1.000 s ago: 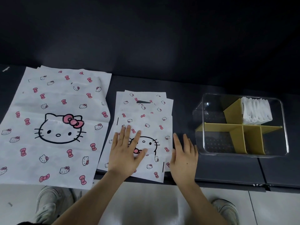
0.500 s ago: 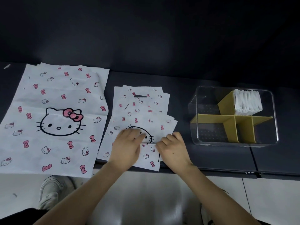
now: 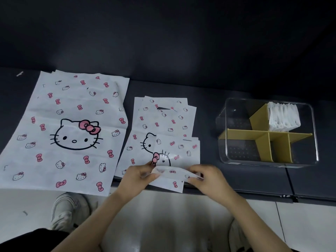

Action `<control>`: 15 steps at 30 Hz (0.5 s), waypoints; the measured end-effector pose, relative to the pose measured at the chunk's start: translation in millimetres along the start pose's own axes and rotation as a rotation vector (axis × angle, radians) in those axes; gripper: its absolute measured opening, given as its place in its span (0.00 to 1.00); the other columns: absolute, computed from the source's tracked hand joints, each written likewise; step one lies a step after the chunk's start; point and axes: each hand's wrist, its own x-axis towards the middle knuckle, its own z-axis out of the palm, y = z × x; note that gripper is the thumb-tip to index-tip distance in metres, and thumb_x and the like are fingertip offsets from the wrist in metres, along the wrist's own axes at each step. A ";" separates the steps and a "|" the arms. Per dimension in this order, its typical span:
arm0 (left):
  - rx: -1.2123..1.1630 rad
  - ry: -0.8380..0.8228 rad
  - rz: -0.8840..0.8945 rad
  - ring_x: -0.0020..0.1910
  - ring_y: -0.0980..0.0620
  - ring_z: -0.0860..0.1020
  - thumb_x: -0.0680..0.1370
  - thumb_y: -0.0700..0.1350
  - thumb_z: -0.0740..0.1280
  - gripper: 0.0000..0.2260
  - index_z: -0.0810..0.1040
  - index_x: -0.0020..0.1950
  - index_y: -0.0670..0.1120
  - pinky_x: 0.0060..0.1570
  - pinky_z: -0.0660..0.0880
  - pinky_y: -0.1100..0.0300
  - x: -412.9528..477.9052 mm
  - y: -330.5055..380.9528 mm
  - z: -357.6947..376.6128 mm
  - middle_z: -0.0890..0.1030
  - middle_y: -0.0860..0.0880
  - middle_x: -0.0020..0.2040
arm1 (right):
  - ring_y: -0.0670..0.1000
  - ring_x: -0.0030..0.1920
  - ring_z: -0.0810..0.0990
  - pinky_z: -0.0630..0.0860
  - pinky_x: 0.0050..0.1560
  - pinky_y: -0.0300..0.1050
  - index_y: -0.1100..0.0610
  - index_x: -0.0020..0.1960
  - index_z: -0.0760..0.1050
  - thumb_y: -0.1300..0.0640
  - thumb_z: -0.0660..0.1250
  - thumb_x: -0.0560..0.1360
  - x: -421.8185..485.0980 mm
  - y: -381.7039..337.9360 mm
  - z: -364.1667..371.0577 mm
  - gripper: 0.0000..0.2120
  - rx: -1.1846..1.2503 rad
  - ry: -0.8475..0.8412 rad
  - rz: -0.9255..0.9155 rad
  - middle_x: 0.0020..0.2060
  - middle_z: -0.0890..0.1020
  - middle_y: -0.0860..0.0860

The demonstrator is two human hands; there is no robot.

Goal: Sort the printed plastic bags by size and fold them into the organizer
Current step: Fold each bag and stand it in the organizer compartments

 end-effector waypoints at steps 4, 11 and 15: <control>-0.174 -0.033 -0.048 0.44 0.64 0.81 0.78 0.41 0.67 0.05 0.84 0.47 0.46 0.46 0.73 0.71 2.2 8.2 -4.9 0.85 0.56 0.43 | 0.41 0.32 0.76 0.71 0.35 0.34 0.60 0.36 0.80 0.63 0.71 0.73 15.4 -5.5 -14.5 0.06 0.623 -0.018 0.215 0.29 0.80 0.45; -0.018 0.086 -0.100 0.38 0.54 0.70 0.82 0.48 0.59 0.13 0.74 0.50 0.38 0.41 0.68 0.58 13.7 7.8 -0.8 0.76 0.40 0.39 | 0.47 0.40 0.83 0.78 0.40 0.37 0.62 0.40 0.82 0.65 0.69 0.74 39.9 4.8 -2.0 0.04 0.783 0.129 0.424 0.39 0.86 0.49; -0.002 0.179 -0.055 0.33 0.48 0.74 0.82 0.48 0.58 0.07 0.70 0.45 0.49 0.34 0.70 0.63 18.0 18.7 7.0 0.75 0.45 0.33 | 0.50 0.40 0.82 0.79 0.45 0.46 0.60 0.40 0.82 0.64 0.69 0.74 45.4 7.8 4.7 0.05 0.744 0.179 0.469 0.39 0.85 0.53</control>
